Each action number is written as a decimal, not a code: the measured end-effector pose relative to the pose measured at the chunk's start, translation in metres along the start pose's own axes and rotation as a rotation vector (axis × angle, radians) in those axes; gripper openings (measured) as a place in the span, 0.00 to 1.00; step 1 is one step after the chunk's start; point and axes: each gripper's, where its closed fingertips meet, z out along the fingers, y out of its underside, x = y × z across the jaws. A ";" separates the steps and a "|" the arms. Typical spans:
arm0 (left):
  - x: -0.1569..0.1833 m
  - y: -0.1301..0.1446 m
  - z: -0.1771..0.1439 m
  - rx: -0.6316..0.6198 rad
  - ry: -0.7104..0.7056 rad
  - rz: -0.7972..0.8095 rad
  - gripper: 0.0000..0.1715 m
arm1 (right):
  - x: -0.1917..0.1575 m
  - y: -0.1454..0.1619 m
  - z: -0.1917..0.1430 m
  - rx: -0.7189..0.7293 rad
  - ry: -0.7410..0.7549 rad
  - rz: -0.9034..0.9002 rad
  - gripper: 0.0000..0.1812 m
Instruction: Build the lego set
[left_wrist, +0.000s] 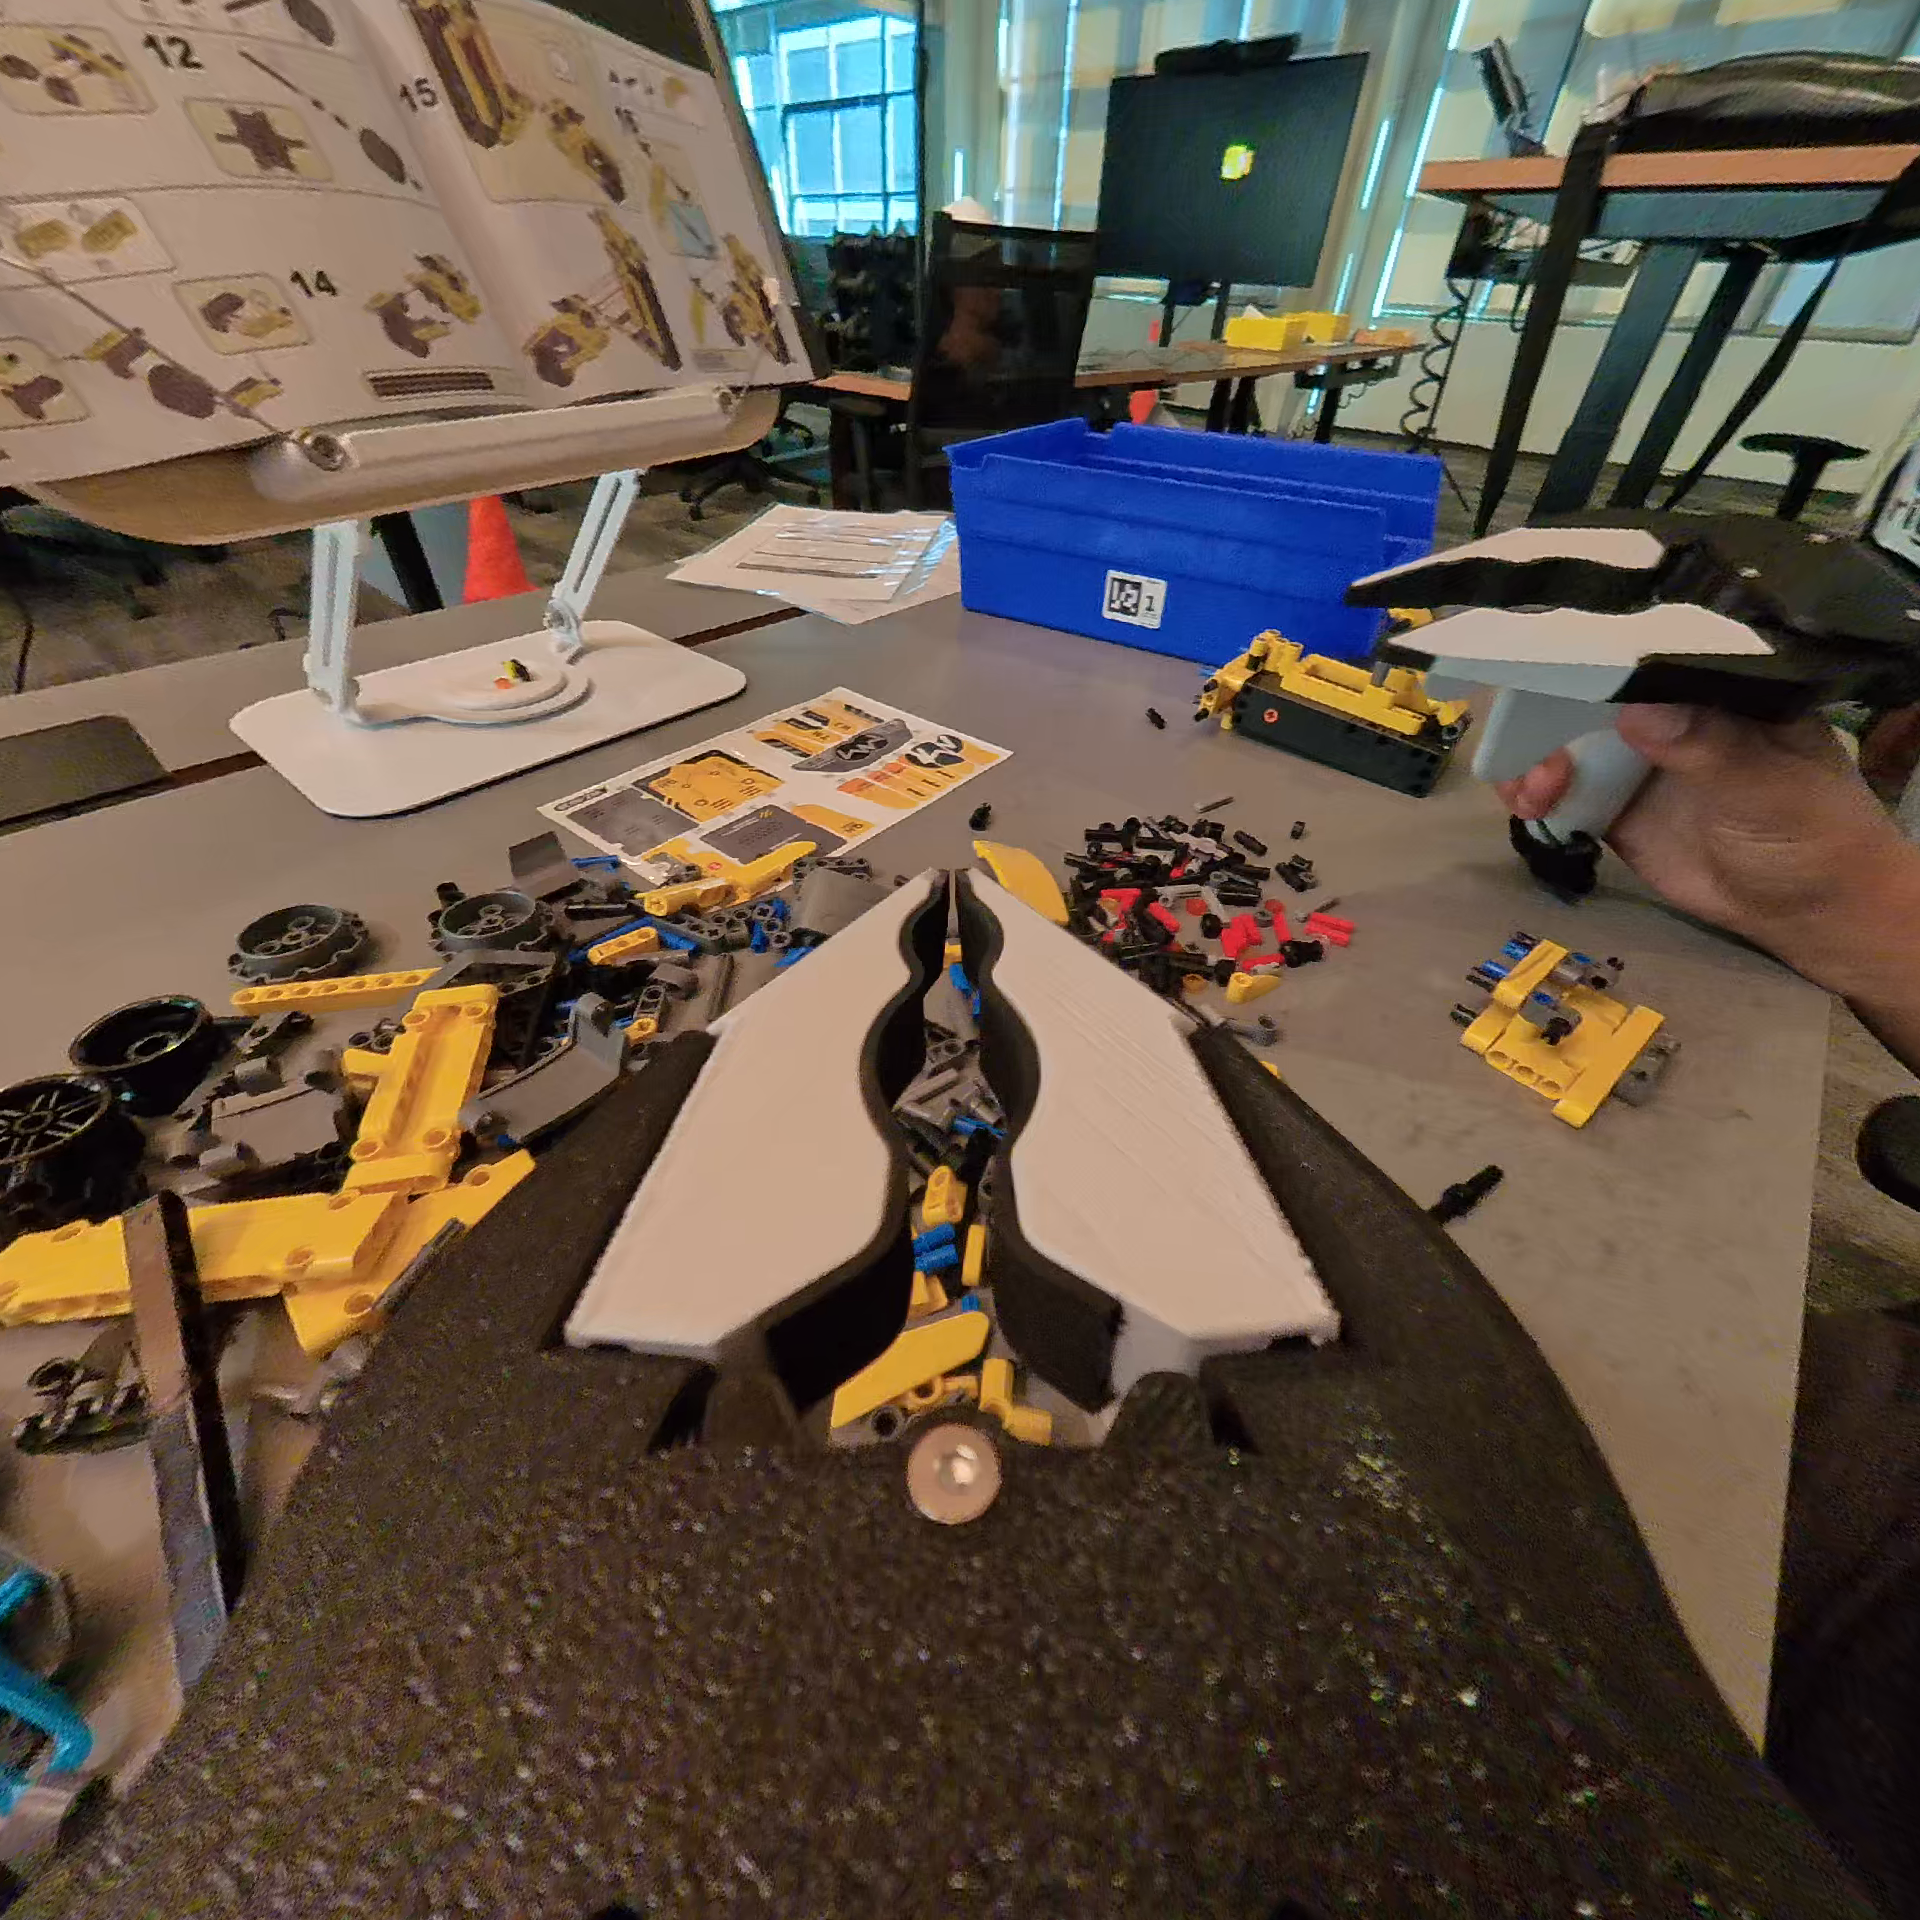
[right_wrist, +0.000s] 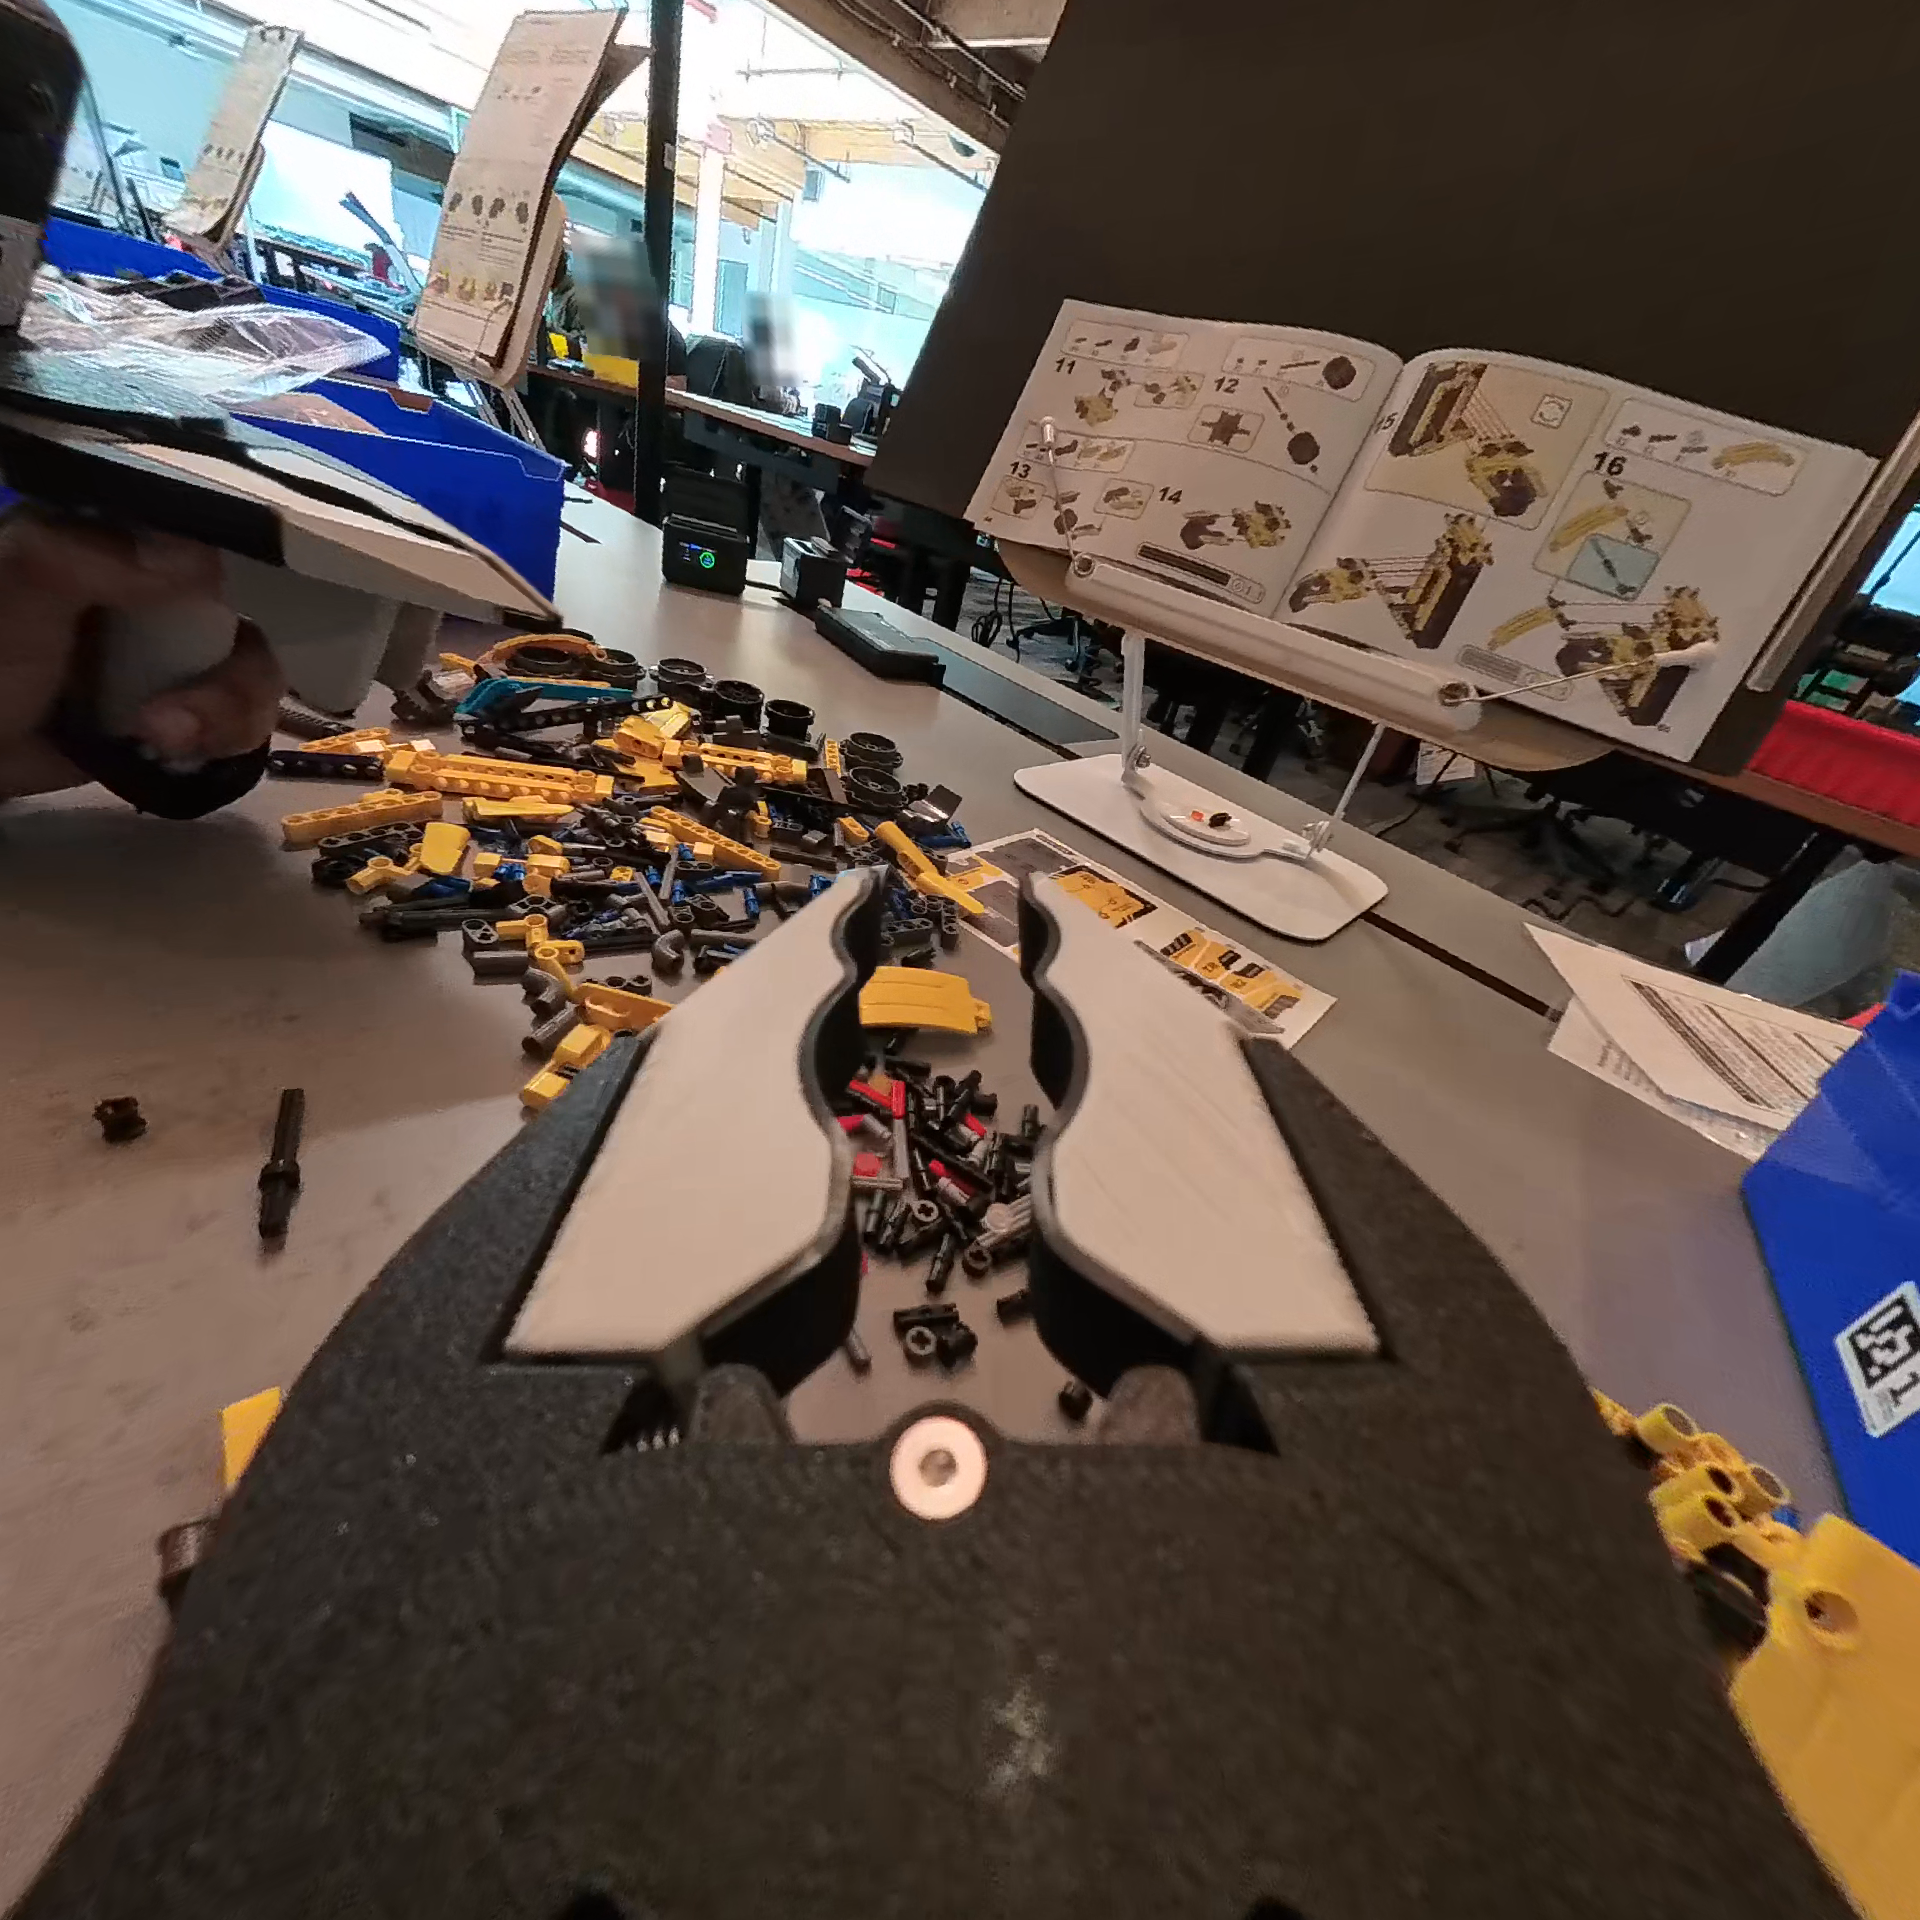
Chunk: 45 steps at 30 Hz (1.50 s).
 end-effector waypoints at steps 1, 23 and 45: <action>-0.003 0.000 0.000 0.000 -0.009 -0.004 0.00 | -0.001 0.000 0.000 0.002 -0.003 0.000 0.14; -0.003 0.012 0.009 -0.068 0.004 -0.024 0.01 | -0.011 0.005 0.004 -0.029 -0.080 0.080 0.14; -0.004 0.011 0.007 -0.056 -0.001 -0.025 0.01 | -0.022 -0.037 0.071 -0.140 -0.359 0.044 0.14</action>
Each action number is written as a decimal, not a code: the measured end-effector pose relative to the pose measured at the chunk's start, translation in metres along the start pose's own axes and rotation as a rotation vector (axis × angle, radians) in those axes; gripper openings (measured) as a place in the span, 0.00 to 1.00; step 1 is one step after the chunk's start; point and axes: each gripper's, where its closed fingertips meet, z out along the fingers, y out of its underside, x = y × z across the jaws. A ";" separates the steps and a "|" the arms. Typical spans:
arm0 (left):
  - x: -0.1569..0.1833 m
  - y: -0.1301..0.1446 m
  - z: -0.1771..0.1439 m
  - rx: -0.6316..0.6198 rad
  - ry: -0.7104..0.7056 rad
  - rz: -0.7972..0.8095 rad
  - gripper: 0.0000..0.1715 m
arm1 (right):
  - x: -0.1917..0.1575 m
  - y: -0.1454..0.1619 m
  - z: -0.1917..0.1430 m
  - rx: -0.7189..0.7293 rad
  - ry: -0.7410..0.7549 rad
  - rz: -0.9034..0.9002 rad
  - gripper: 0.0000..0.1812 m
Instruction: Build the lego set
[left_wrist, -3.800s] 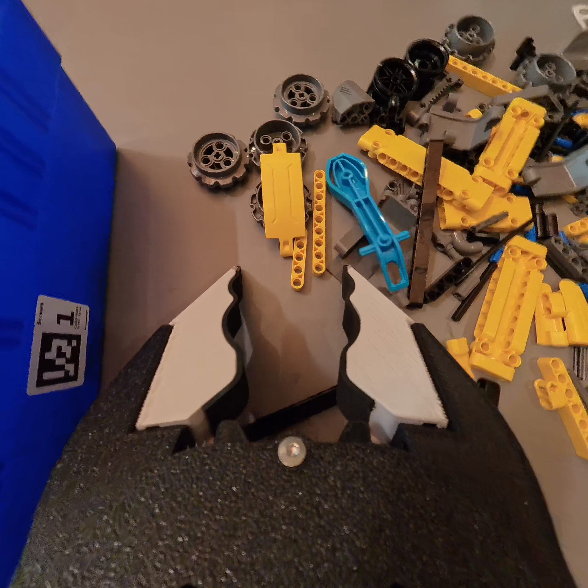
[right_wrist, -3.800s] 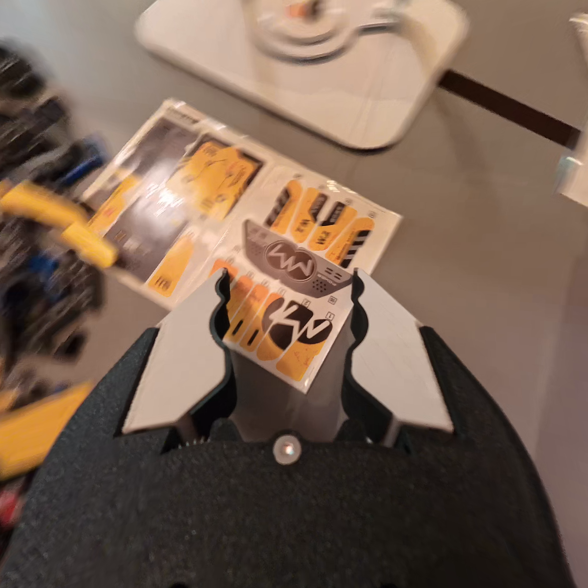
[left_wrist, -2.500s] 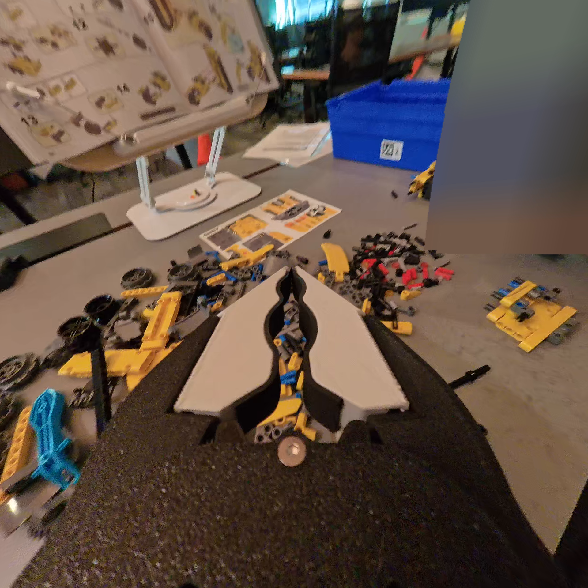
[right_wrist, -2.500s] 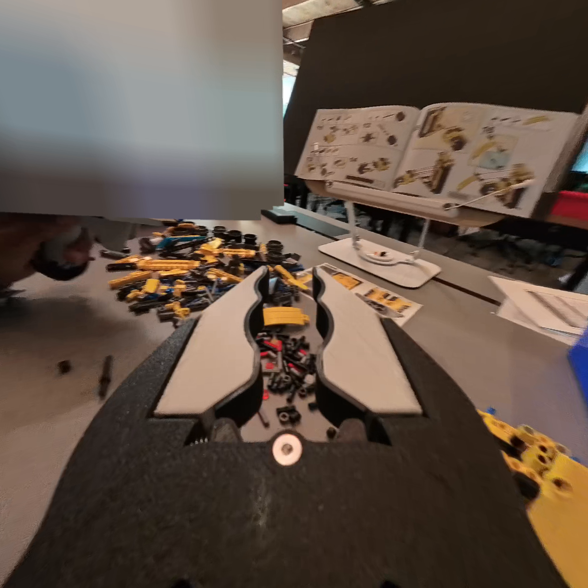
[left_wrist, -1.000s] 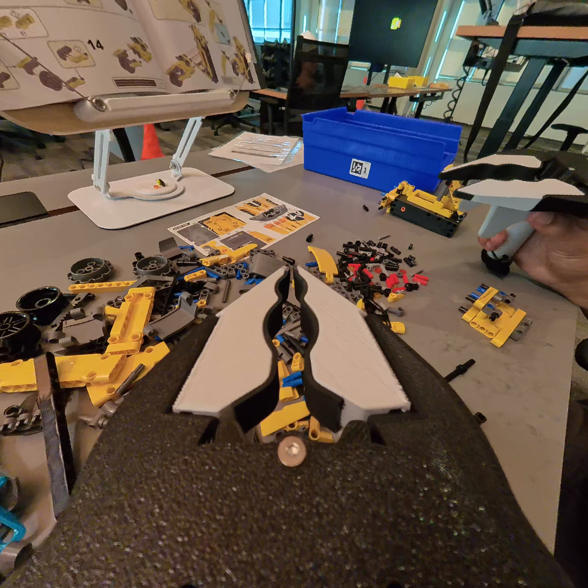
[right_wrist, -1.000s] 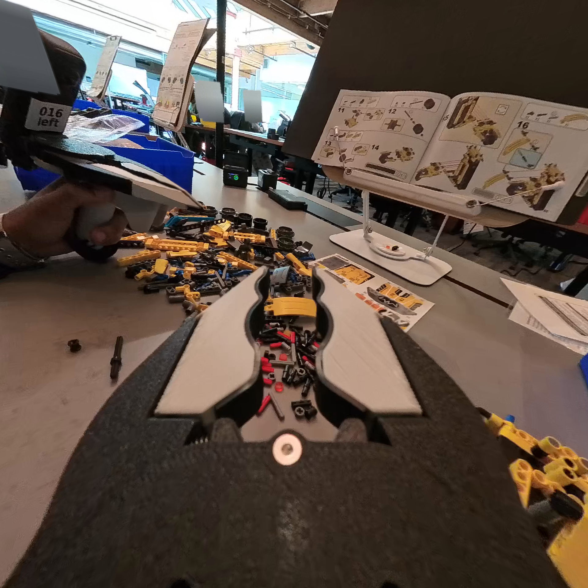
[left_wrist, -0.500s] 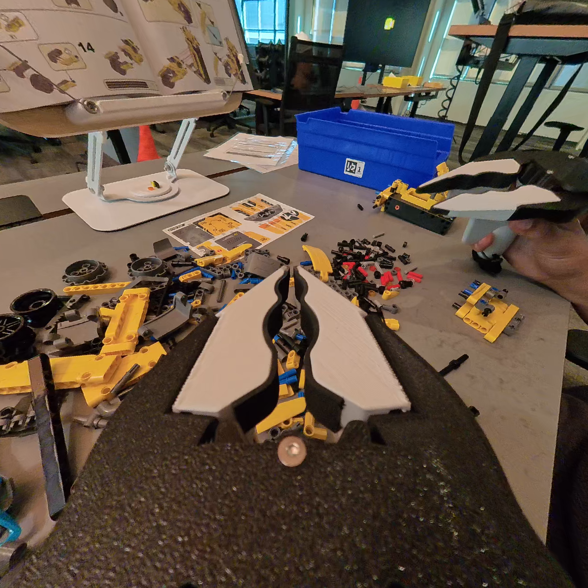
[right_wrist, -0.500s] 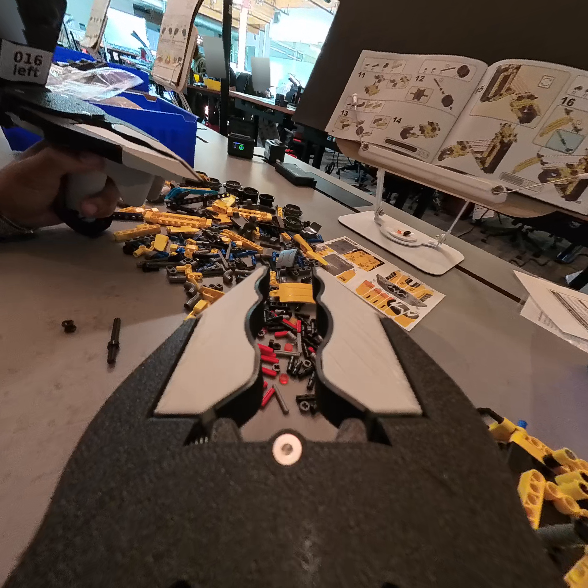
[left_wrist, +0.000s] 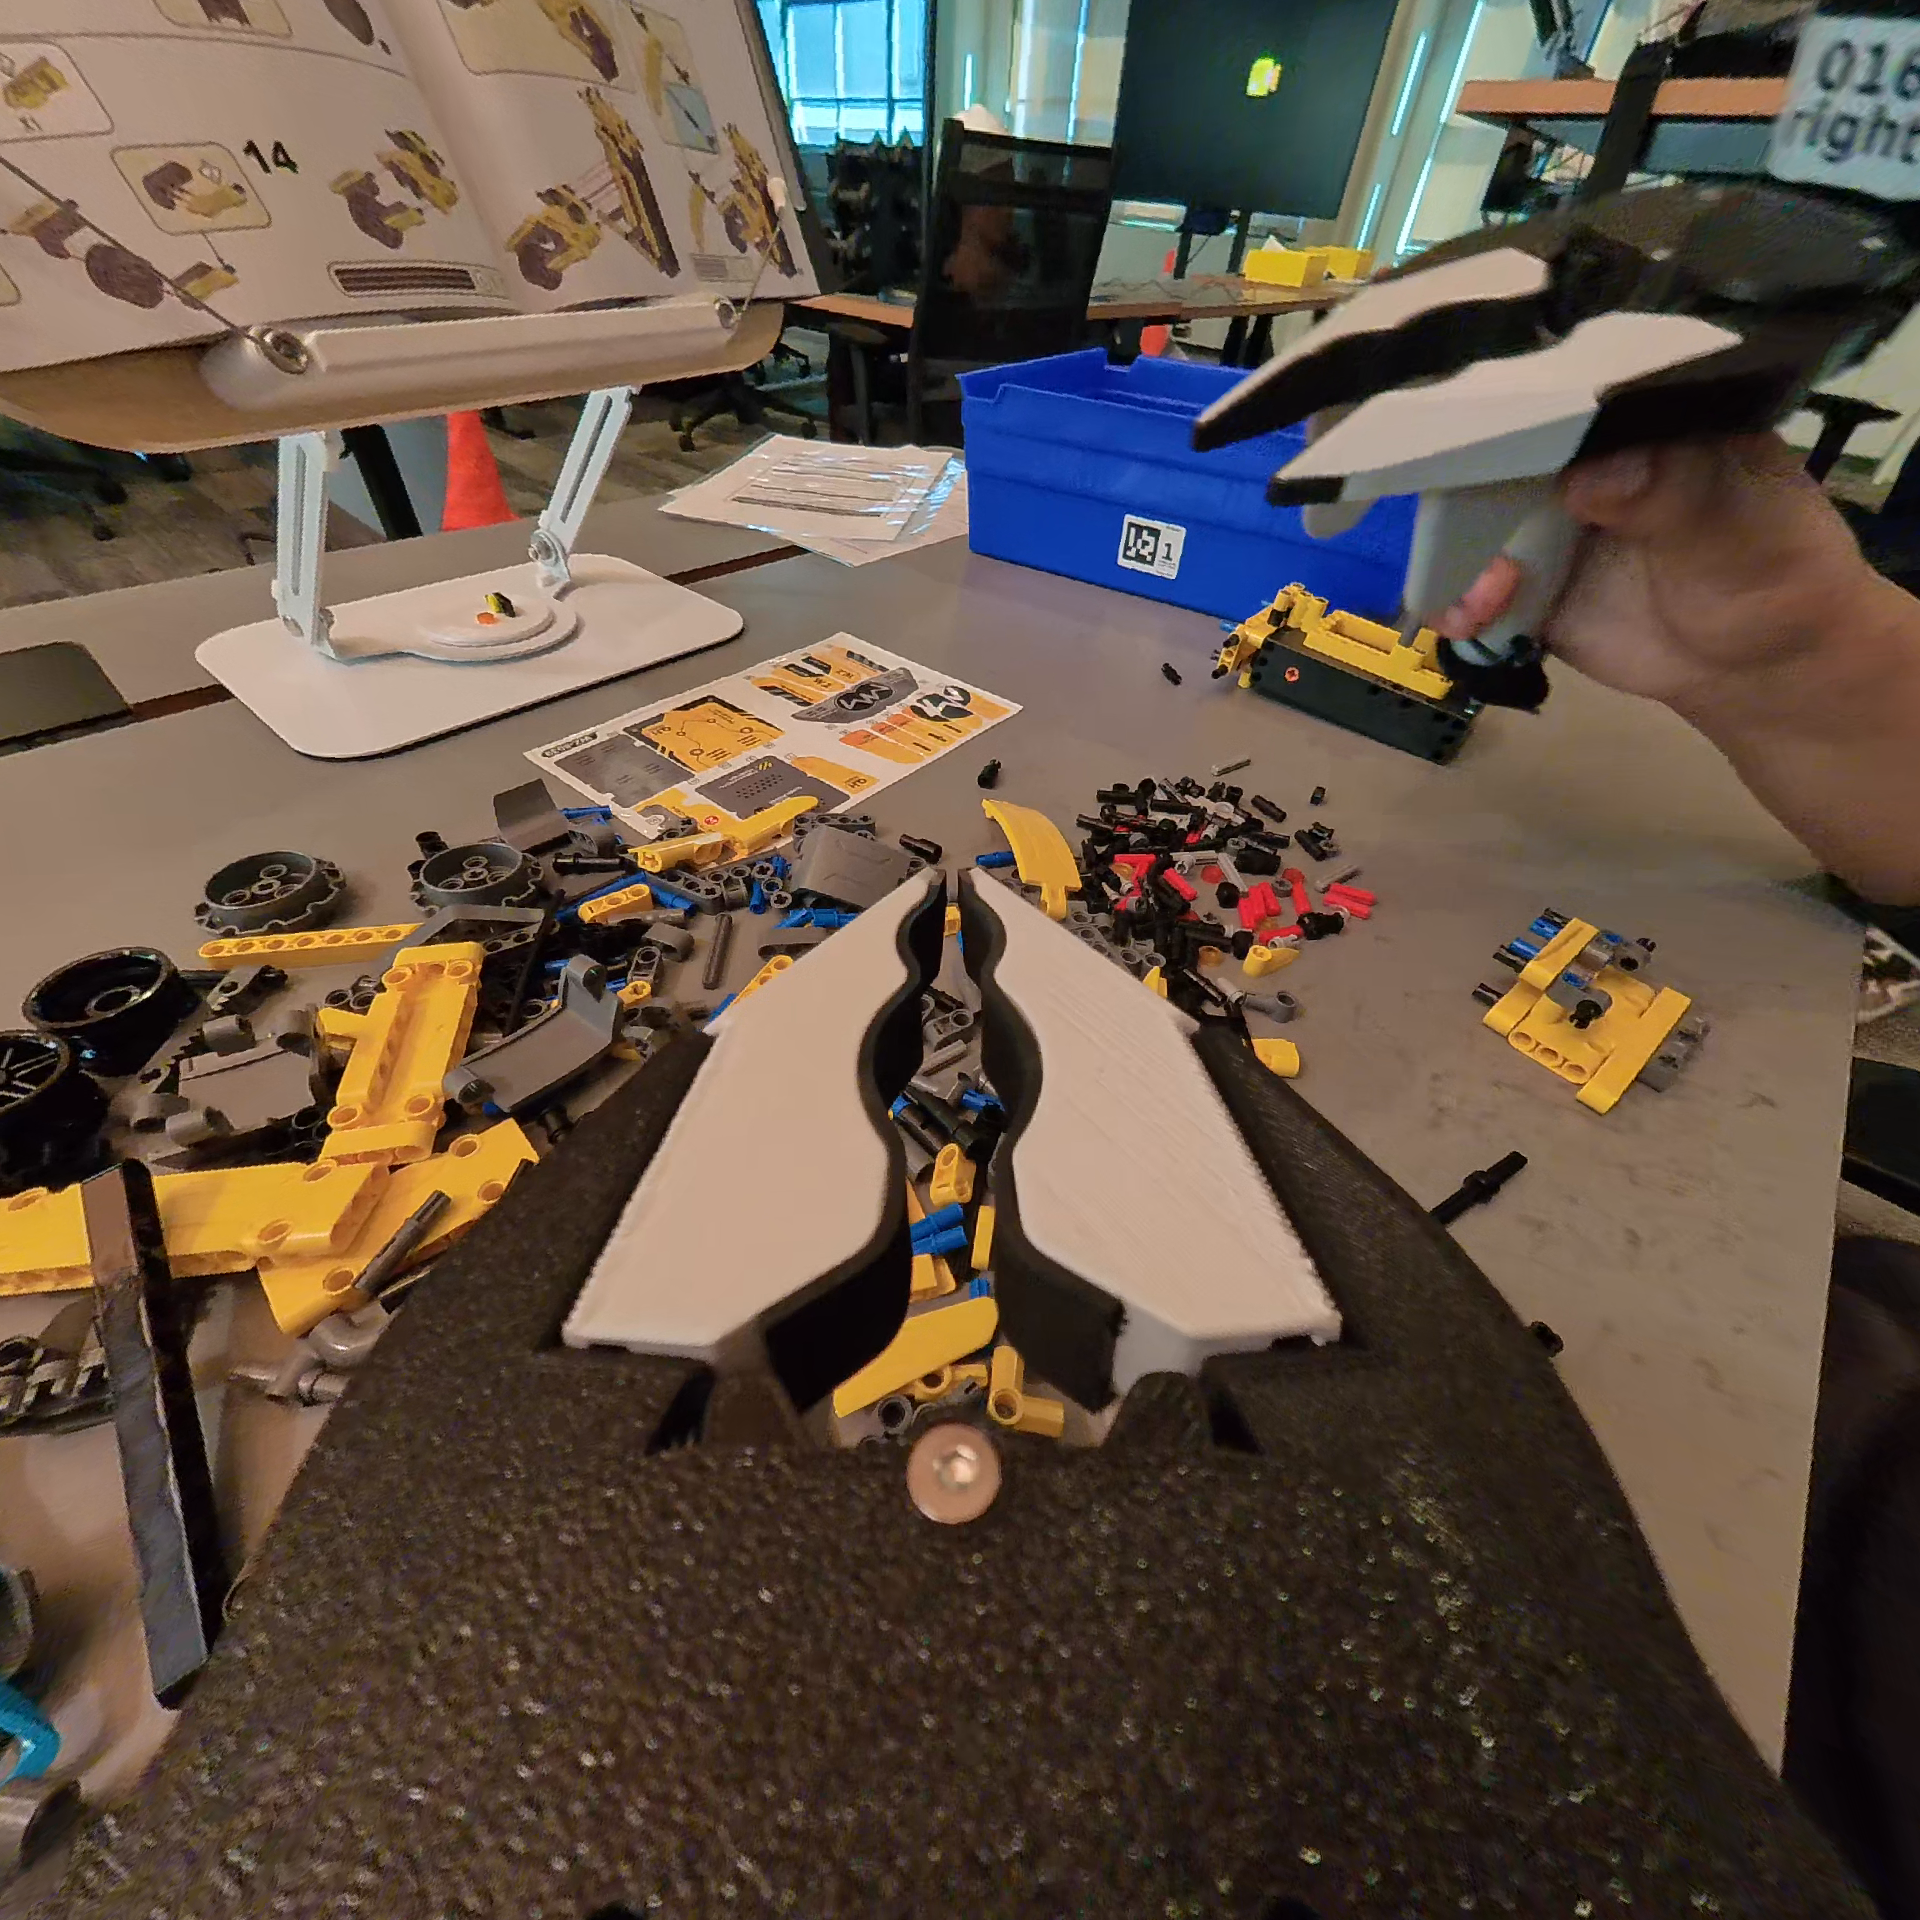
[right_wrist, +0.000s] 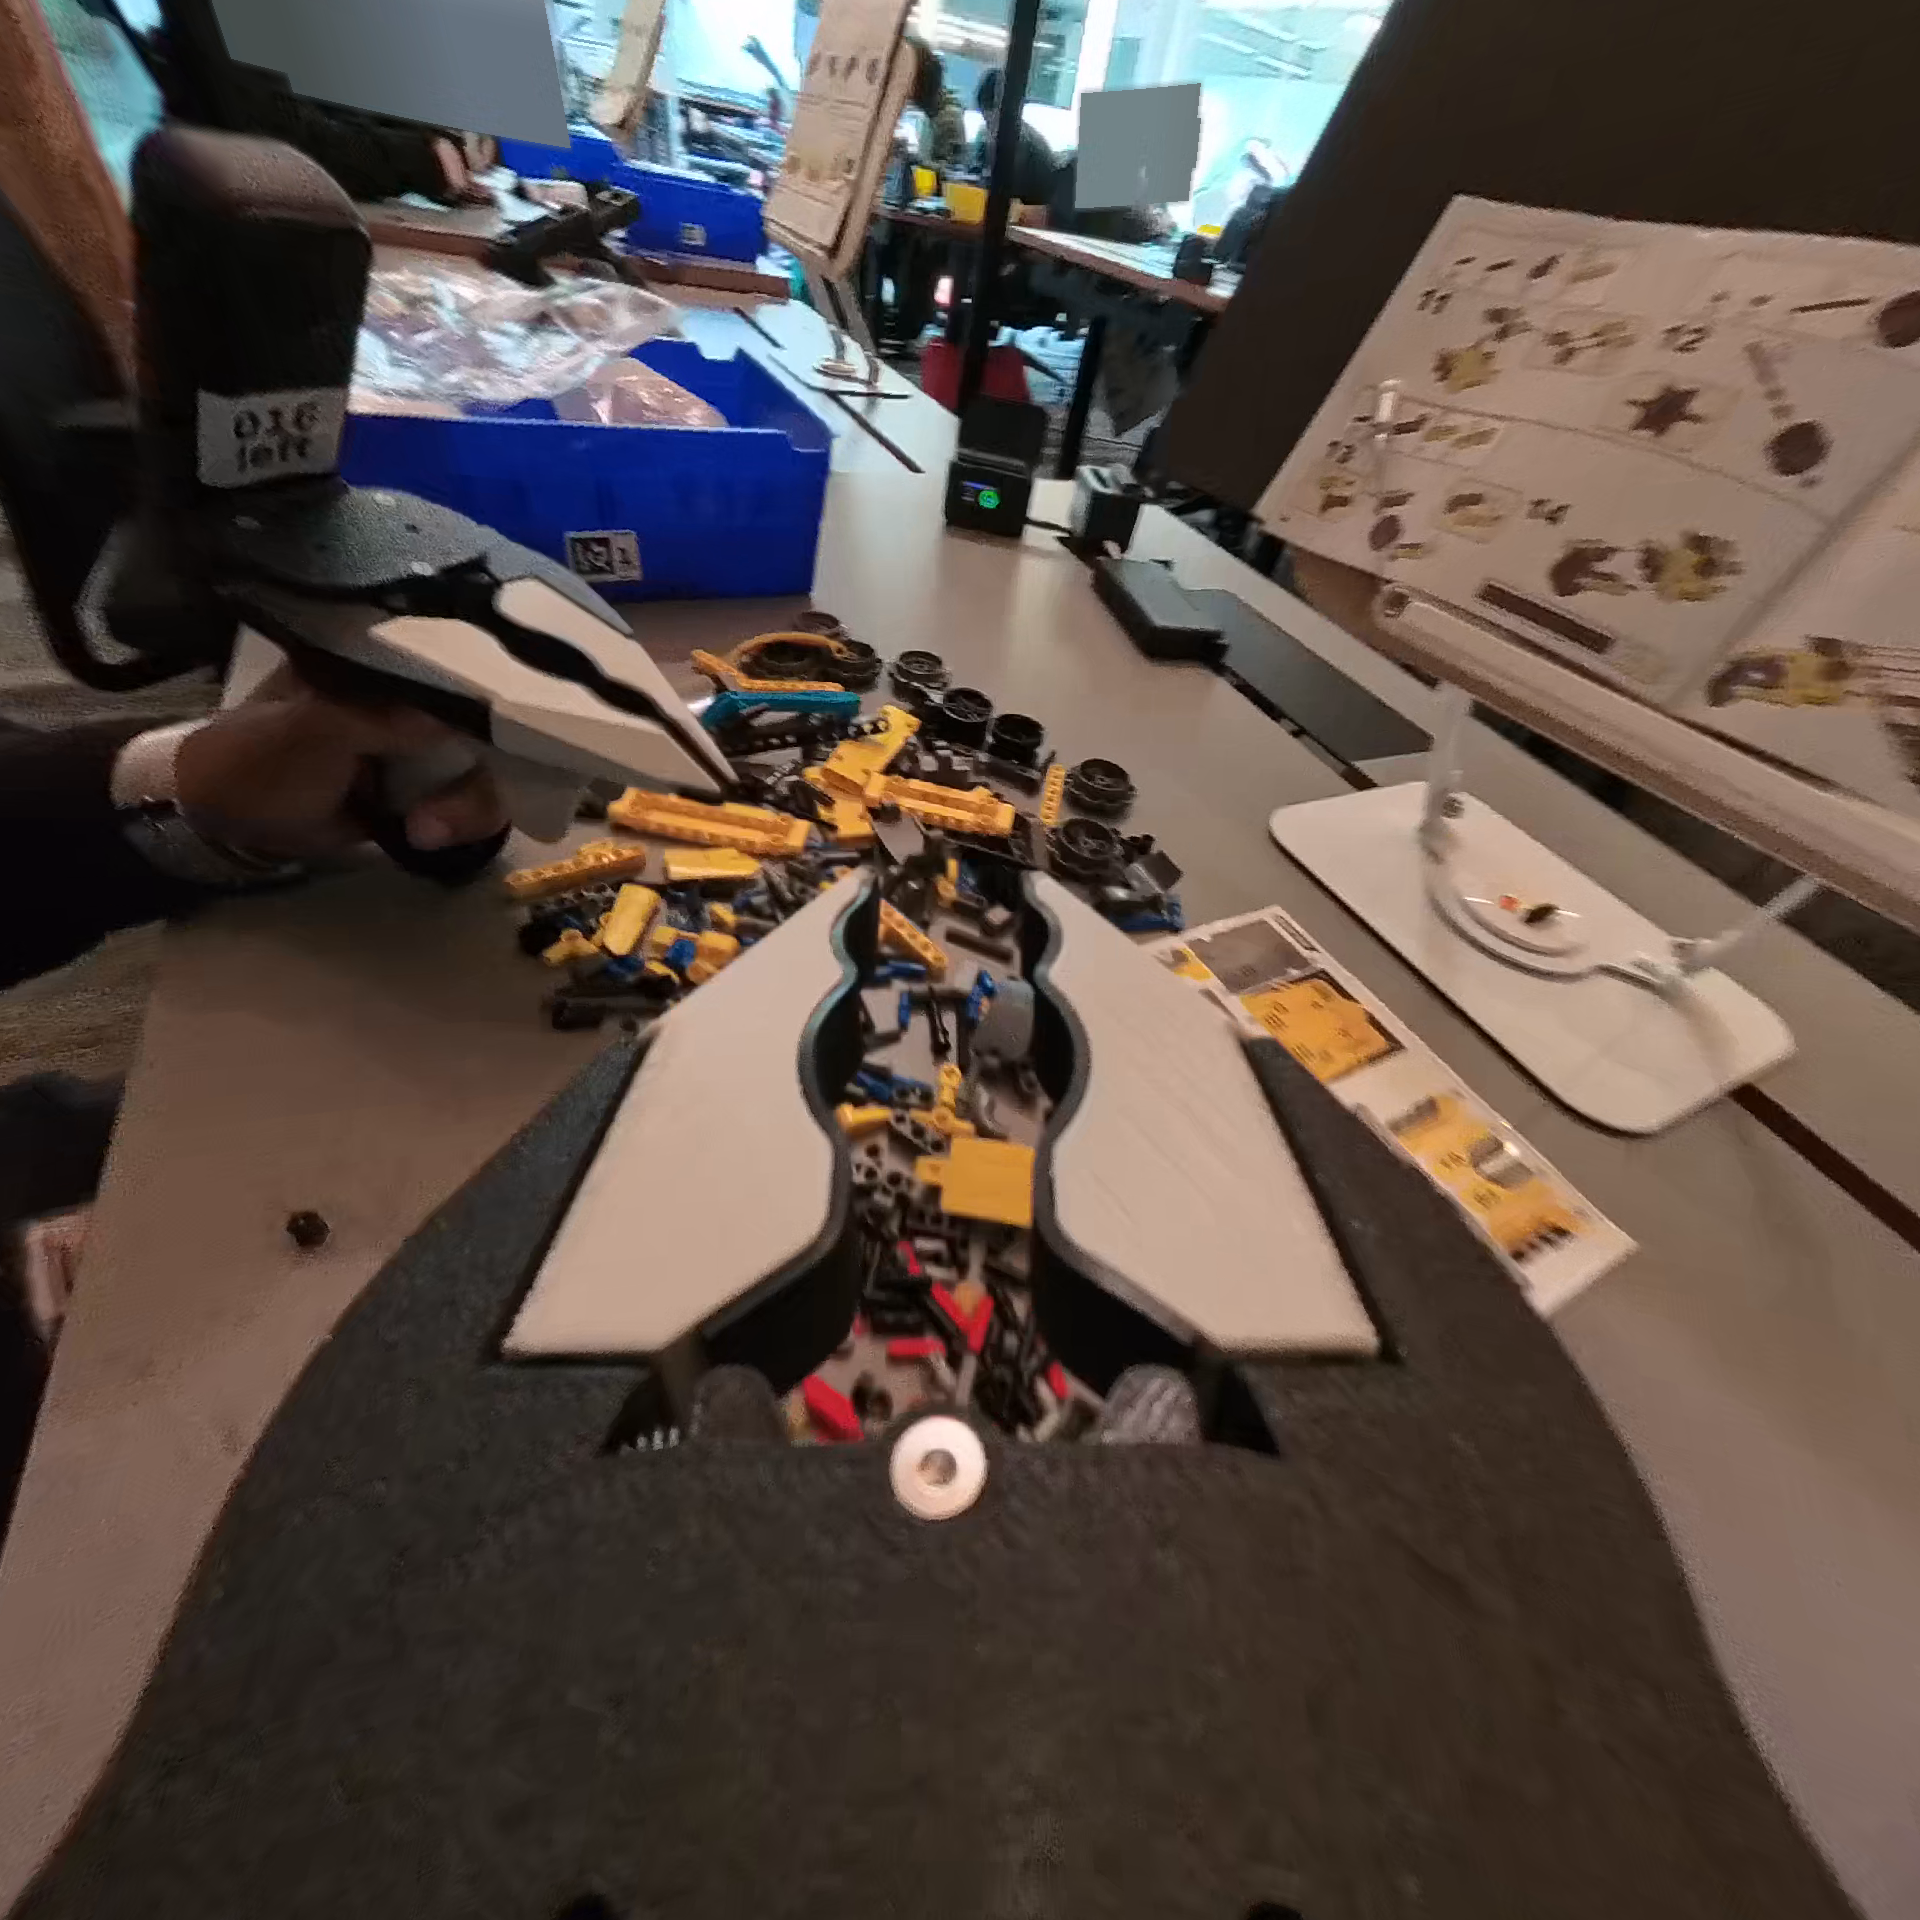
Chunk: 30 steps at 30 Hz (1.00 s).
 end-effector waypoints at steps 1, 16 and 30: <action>0.000 0.001 0.001 -0.006 0.001 -0.001 0.01 | 0.000 -0.002 0.008 0.007 -0.029 0.012 0.14; 0.002 0.007 0.006 -0.046 0.001 0.014 0.01 | -0.014 0.007 0.019 0.127 -0.222 0.255 0.13; -0.001 0.005 0.004 -0.032 -0.006 0.000 0.01 | -0.018 0.020 0.027 0.049 -0.175 0.153 0.13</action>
